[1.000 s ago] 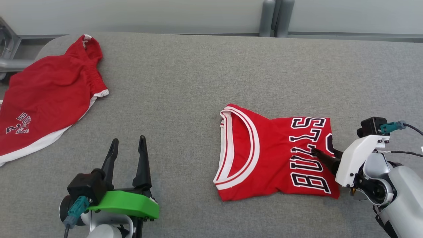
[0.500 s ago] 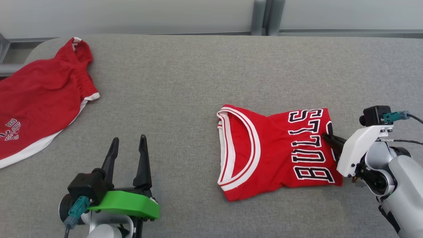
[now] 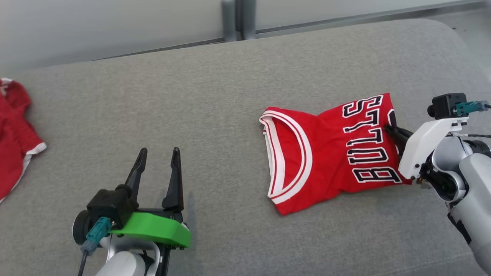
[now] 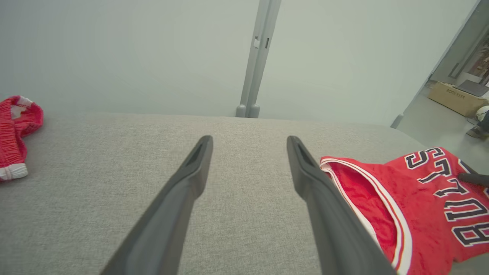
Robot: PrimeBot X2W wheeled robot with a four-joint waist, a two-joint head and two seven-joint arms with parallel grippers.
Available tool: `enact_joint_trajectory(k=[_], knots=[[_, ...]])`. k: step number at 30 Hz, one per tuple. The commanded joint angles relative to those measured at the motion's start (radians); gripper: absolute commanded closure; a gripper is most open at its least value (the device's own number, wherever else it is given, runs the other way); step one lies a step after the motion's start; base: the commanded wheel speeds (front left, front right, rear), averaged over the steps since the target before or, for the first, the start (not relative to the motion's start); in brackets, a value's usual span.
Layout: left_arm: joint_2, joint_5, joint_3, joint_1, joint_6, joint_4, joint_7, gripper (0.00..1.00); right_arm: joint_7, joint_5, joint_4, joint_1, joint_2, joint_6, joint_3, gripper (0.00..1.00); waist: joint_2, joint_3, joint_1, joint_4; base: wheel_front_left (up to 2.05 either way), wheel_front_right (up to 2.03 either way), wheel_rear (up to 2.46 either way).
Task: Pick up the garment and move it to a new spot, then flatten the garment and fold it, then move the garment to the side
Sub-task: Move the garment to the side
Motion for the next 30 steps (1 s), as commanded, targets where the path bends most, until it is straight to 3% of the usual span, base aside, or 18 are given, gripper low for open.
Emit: enact_joint_trajectory(k=[1, 8, 14, 19, 30], knots=[[0.009, 0.007, 0.002, -0.019, 0.000, -0.002, 0.003, 0.00, -0.005, -0.006, -0.002, -0.018, -0.005, 0.000, 0.001, 1.00, 0.0100, 0.019, 0.0000, -0.128, 0.00, 0.00, 0.00], [0.021, 0.030, -0.018, -0.062, -0.005, -0.012, 0.034, 0.00, -0.025, -0.018, 0.006, -0.104, -0.006, 0.000, 0.012, 1.00, 0.0100, 0.071, 0.0000, -0.263, 0.00, 0.00, 0.00], [0.029, 0.042, -0.027, -0.097, -0.009, -0.013, 0.054, 0.00, -0.047, -0.023, 0.025, -0.166, 0.016, 0.000, 0.038, 1.00, 0.0100, 0.107, 0.0000, -0.324, 0.00, 0.00, 0.00], [0.029, 0.047, -0.033, -0.112, -0.011, -0.013, 0.060, 0.00, -0.079, -0.015, 0.053, -0.198, 0.035, 0.000, 0.053, 1.00, 0.0100, 0.119, 0.0000, -0.321, 0.00, 0.00, 0.00], [0.060, 0.055, -0.013, -0.121, 0.013, -0.046, 0.070, 0.00, -0.181, -0.063, 0.207, -0.300, 0.021, 0.000, 0.013, 1.00, 0.0100, 0.157, 0.0000, -0.242, 0.00, 0.00, 0.00]])
